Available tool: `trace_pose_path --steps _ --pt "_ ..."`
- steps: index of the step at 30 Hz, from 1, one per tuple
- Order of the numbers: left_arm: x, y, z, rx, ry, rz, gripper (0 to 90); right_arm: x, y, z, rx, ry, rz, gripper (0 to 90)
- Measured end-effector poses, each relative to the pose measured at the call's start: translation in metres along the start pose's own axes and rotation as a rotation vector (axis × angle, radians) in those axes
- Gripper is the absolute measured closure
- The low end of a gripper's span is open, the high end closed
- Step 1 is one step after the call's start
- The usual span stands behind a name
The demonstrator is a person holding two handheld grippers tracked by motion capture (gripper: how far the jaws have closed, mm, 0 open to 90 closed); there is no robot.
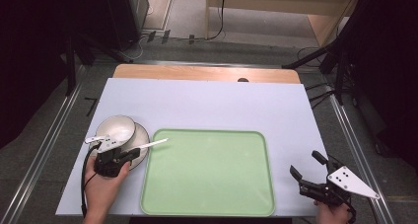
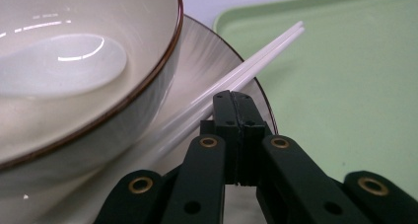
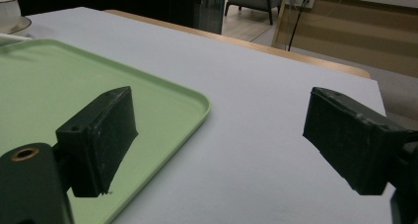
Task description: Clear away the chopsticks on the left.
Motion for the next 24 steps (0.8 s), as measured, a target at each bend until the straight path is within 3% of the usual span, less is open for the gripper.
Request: trace_pose_path --steps 5,9,11,13,17,20,24 --pt "-0.006 0.007 0.004 -0.057 0.004 0.003 90.0 0.000 0.000 -0.001 0.000 -0.001 -0.001 12.8" --pt "-0.004 0.009 0.007 -0.065 0.028 -0.002 87.2 0.000 0.000 -0.001 0.000 -0.004 -0.002 12.8" --pt "-0.003 0.003 0.007 -0.039 0.028 0.005 86.4 0.000 0.000 -0.002 -0.004 -0.006 -0.005 12.7" --pt "-0.004 -0.011 0.004 0.039 0.014 0.026 85.5 0.000 0.000 -0.002 -0.007 -0.008 -0.005 12.7" --pt "-0.005 -0.038 -0.010 0.117 0.032 0.034 76.6 0.000 0.000 -0.002 -0.015 -0.018 -0.006 12.8" --pt "-0.005 -0.049 -0.019 0.130 0.043 0.031 73.2 0.000 0.000 -0.002 -0.017 -0.016 -0.005 12.8" --pt "-0.002 -0.057 -0.031 0.103 0.052 0.020 73.3 -0.001 0.002 -0.003 -0.025 -0.021 -0.006 12.8"
Point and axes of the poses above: each handheld gripper's, and its own axes: y roughly forward along the jaws, x roughly out of its underside, z roughly to its right, the point moved 2 cm from there along y, roughly forward along the jaws, and after that the axes turned 12 degrees about -y, right-handed, at the moved point
